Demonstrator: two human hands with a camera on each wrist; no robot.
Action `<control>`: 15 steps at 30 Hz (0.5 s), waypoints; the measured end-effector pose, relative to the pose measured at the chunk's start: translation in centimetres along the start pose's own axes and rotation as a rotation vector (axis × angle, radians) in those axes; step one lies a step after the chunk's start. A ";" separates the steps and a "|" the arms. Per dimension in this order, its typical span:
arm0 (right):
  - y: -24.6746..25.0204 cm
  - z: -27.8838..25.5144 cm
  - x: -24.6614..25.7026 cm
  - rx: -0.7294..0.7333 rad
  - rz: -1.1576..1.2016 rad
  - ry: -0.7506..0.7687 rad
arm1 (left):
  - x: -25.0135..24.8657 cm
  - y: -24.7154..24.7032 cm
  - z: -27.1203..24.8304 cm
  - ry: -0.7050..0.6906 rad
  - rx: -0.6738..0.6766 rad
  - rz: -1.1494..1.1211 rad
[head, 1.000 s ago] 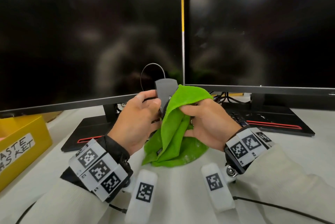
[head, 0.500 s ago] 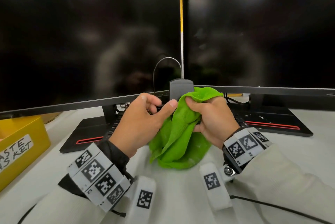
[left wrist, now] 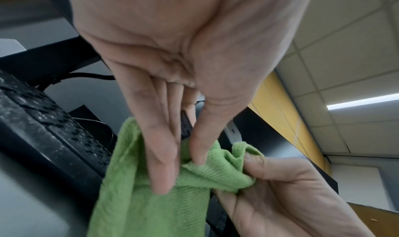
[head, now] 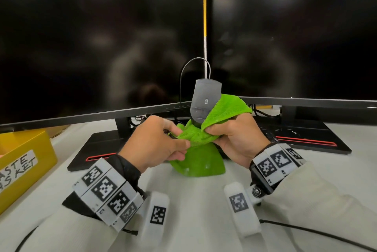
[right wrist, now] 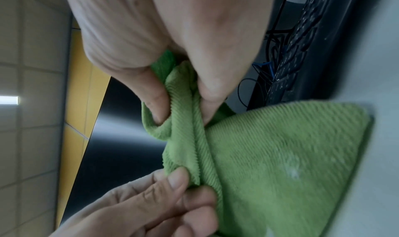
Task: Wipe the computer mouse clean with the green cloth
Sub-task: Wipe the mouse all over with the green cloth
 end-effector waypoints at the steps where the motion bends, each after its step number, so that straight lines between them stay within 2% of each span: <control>1: 0.2 0.1 0.0 -0.006 0.013 -0.011 | 0.2 0.2 0.2 -0.026 -0.029 0.013; 5: 1.1 0.5 0.2 -0.063 0.063 -0.059 | 0.0 0.5 0.2 -0.173 -0.134 0.038; 9: 1.8 0.4 0.4 -0.136 -0.010 -0.134 | -0.6 0.2 -0.2 -0.281 -0.207 -0.084; 13: 1.8 0.4 0.3 -0.162 -0.092 -0.151 | -0.9 -0.3 -0.2 -0.186 -0.163 -0.405; 15: 1.6 0.4 0.2 -0.154 -0.122 -0.144 | -0.7 -0.4 0.0 -0.173 -0.184 -0.541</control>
Point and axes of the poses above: each hand's wrist, its own z-axis towards the middle knuckle, its own y-axis out of the back of the hand, x = y × z, the point moved 2 cm from there along z, towards the middle knuckle, and after that the axes turned 3 degrees about x, right-handed, at the moved point
